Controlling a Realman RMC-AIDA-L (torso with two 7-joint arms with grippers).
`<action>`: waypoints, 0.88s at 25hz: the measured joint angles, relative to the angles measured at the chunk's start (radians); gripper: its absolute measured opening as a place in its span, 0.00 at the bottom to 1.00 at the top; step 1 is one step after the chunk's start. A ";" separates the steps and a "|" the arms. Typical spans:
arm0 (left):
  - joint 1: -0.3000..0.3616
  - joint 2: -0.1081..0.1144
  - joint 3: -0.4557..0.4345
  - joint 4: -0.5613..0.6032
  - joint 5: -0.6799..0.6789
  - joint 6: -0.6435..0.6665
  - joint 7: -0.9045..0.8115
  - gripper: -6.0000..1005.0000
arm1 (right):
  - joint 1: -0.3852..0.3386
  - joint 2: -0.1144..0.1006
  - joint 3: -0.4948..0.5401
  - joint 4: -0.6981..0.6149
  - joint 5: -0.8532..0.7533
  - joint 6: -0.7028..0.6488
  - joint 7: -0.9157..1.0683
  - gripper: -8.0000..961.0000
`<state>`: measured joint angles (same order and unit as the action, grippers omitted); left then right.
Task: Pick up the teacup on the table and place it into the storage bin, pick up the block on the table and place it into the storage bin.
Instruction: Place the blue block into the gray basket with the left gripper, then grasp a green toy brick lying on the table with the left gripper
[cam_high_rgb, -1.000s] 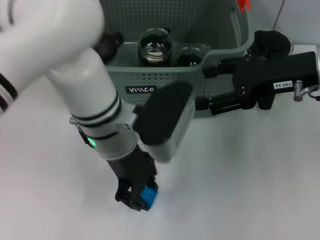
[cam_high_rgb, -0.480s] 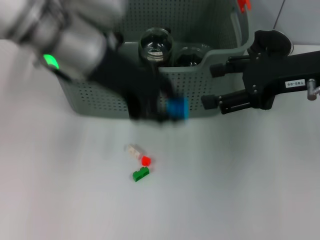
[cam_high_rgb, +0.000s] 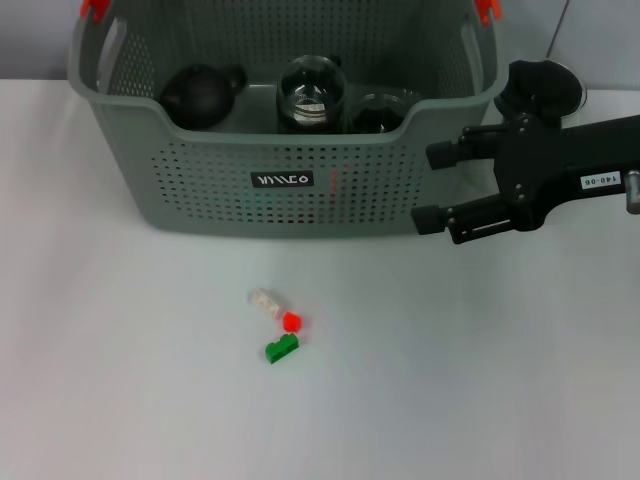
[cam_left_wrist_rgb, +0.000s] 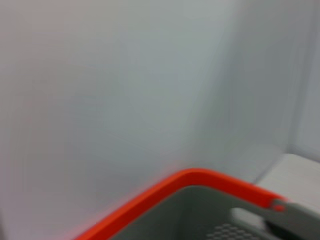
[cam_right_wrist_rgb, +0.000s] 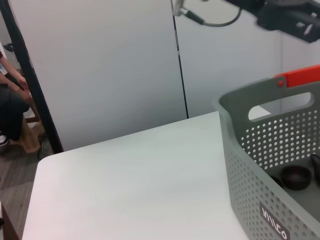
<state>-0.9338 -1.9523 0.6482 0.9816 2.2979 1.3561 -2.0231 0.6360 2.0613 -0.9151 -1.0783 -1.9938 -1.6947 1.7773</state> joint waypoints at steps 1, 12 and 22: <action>0.004 0.003 0.000 -0.019 0.001 -0.031 -0.003 0.40 | -0.001 0.000 0.000 0.001 0.000 0.000 -0.001 0.96; 0.040 -0.010 0.035 0.003 0.033 -0.124 -0.016 0.68 | 0.002 -0.001 0.002 0.012 0.000 -0.015 -0.007 0.96; 0.102 -0.054 0.030 0.287 0.020 0.204 -0.061 0.94 | 0.002 0.002 0.004 0.015 0.003 -0.014 -0.007 0.96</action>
<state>-0.8318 -2.0068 0.6779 1.2688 2.3176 1.5603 -2.0838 0.6381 2.0635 -0.9110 -1.0636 -1.9908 -1.7090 1.7704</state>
